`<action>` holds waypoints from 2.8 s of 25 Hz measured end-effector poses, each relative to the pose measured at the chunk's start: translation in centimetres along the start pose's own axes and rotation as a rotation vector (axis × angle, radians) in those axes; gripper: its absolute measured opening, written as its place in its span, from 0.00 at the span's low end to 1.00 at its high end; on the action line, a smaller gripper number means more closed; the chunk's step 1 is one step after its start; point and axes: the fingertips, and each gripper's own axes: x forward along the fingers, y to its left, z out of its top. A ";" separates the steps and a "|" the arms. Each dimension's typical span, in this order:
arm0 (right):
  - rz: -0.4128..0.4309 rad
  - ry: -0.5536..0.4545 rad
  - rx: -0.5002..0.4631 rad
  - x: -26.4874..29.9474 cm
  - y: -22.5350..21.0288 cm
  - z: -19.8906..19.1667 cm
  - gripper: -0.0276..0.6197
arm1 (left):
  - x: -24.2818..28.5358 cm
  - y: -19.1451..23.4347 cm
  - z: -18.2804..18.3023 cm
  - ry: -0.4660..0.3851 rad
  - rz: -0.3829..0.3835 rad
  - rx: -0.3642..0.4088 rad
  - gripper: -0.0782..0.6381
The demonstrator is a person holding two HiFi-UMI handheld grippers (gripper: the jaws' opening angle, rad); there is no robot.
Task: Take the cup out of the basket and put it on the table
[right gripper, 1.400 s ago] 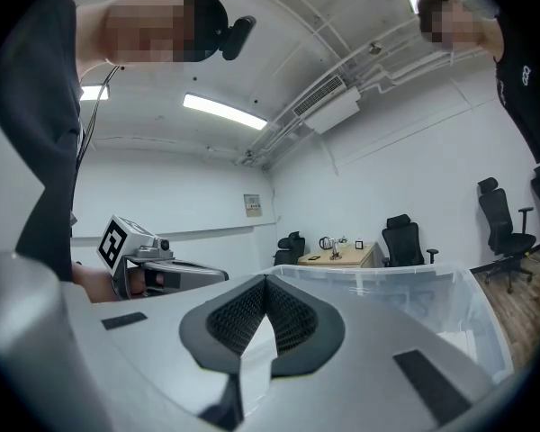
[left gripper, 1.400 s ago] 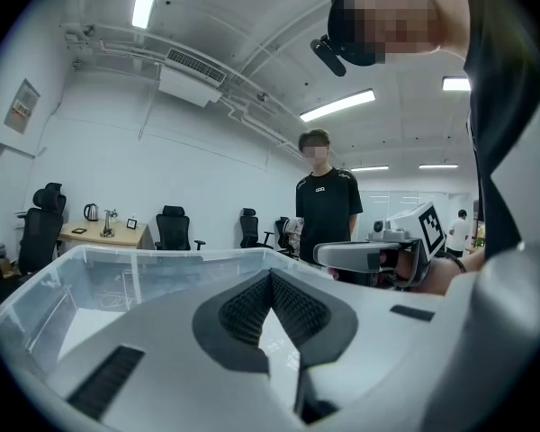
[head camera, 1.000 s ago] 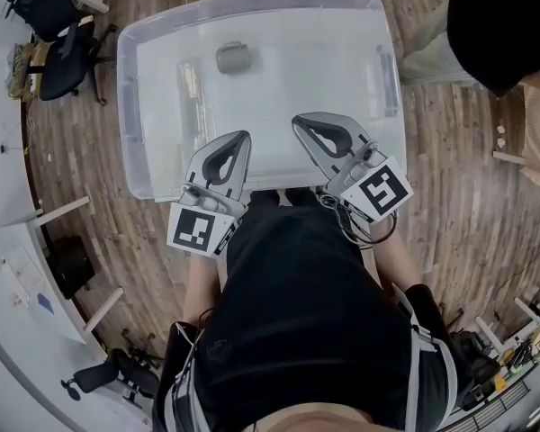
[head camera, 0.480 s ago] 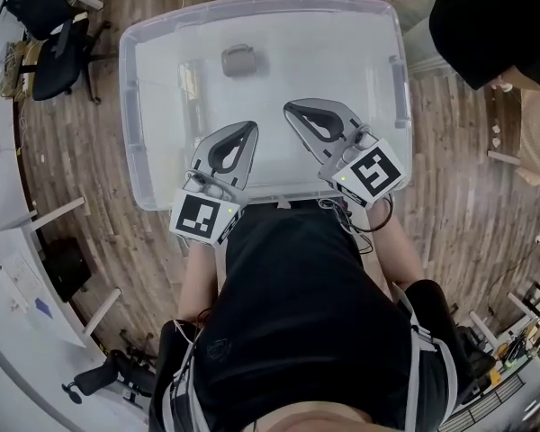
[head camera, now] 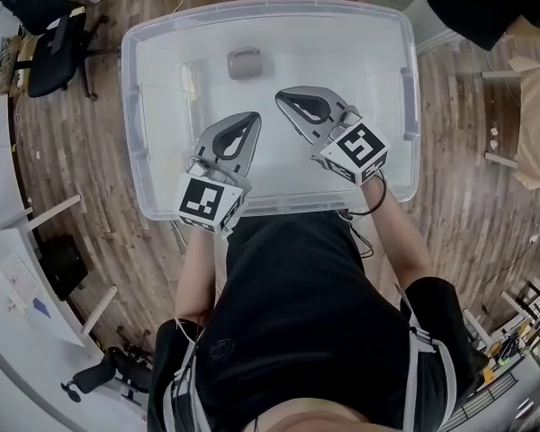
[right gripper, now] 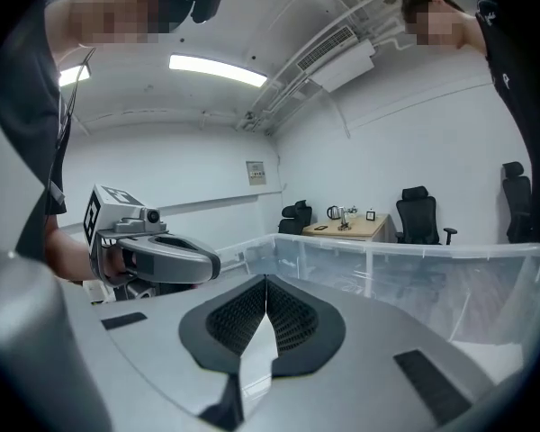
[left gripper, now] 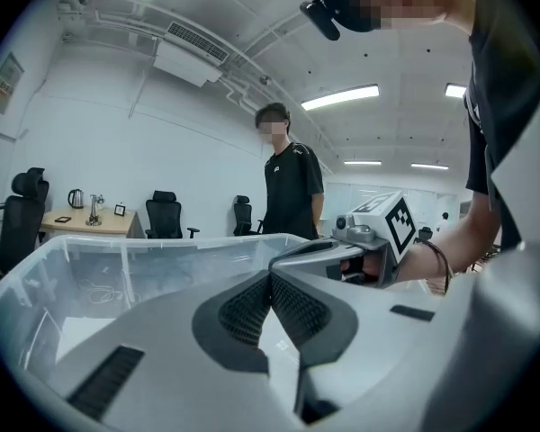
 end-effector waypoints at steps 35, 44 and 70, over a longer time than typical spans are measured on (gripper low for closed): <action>-0.023 0.308 0.227 12.4 -10.2 -19.2 0.21 | 3.0 4.3 -6.5 0.195 -0.017 -0.089 0.13; -0.032 0.295 0.336 14.7 -11.7 -21.2 0.21 | 2.6 4.2 -7.1 0.210 -0.012 -0.101 0.13; 0.120 0.310 0.276 18.2 -8.4 -20.5 0.14 | 2.0 4.6 -7.9 0.222 0.002 -0.087 0.13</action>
